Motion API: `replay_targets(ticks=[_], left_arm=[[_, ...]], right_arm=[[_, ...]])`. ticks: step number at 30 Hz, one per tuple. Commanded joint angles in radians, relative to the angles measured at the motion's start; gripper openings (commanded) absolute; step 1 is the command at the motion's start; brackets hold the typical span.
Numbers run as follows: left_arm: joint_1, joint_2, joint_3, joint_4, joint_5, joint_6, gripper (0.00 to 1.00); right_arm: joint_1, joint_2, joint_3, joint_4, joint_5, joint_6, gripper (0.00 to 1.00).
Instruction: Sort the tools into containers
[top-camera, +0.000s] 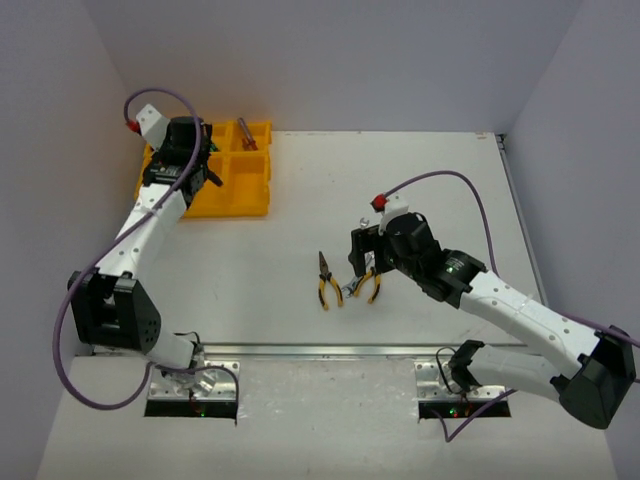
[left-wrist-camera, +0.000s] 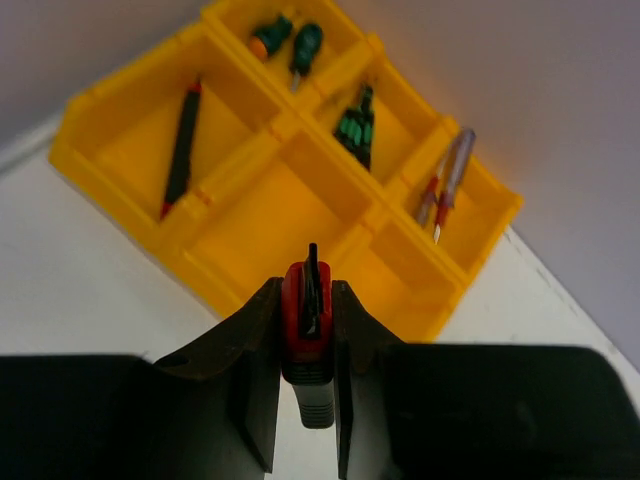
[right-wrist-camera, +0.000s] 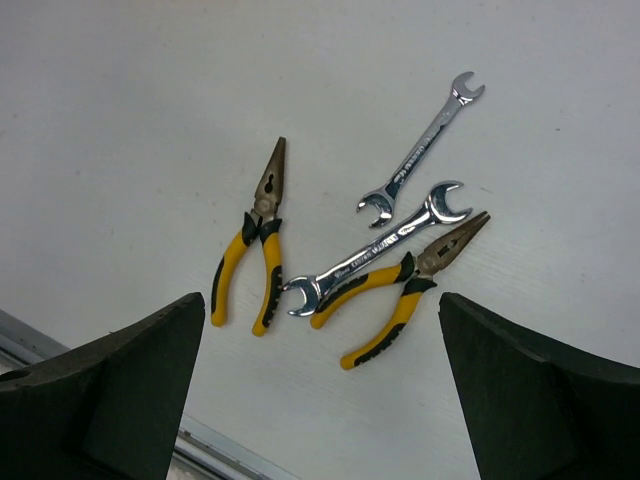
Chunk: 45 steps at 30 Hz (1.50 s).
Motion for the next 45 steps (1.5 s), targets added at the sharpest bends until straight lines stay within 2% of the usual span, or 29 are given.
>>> replay_targets(ticks=[1,4,8,10,11,18,27,31,35,40,45], left_arm=[[0.212,0.173,0.22,-0.028,-0.131,0.15,0.0],[0.336,0.3,0.378,-0.045,-0.014,0.225,0.0],[0.414,0.542,0.653,-0.206,0.052,0.309,0.0],[0.434,0.608,0.731,-0.215,0.188,0.334,0.0],[0.448,0.635,0.738,-0.203,0.263,0.339,0.0],[0.454,0.696,0.732,-0.169,0.396,0.352,0.0],[0.453,0.772,0.706,-0.167,0.414,0.389,0.01],[0.449,0.789,0.739,-0.205,0.4,0.396,0.08],[0.442,0.773,0.743,-0.202,0.453,0.398,0.12],[0.415,0.779,0.828,-0.283,0.411,0.398,0.04],[0.426,0.774,0.895,-0.348,0.473,0.359,0.05]], right_arm=[[-0.001,-0.004,-0.006,0.011,-0.005,0.02,0.99],[-0.001,-0.008,-0.028,0.058,-0.049,0.022,0.99],[-0.002,0.02,-0.026,0.064,-0.06,0.021,0.99],[-0.002,0.03,-0.028,0.072,-0.063,0.022,0.99],[-0.002,0.034,-0.03,0.08,-0.069,0.022,0.99],[-0.002,0.041,-0.032,0.084,-0.062,0.014,0.99],[-0.002,0.035,-0.04,0.095,-0.082,0.014,0.99],[-0.002,0.03,-0.044,0.103,-0.09,0.014,0.99],[-0.002,0.04,-0.043,0.108,-0.098,0.014,0.99],[-0.002,0.05,-0.038,0.109,-0.105,0.014,0.99],[-0.002,0.05,-0.04,0.11,-0.105,0.014,0.99]])
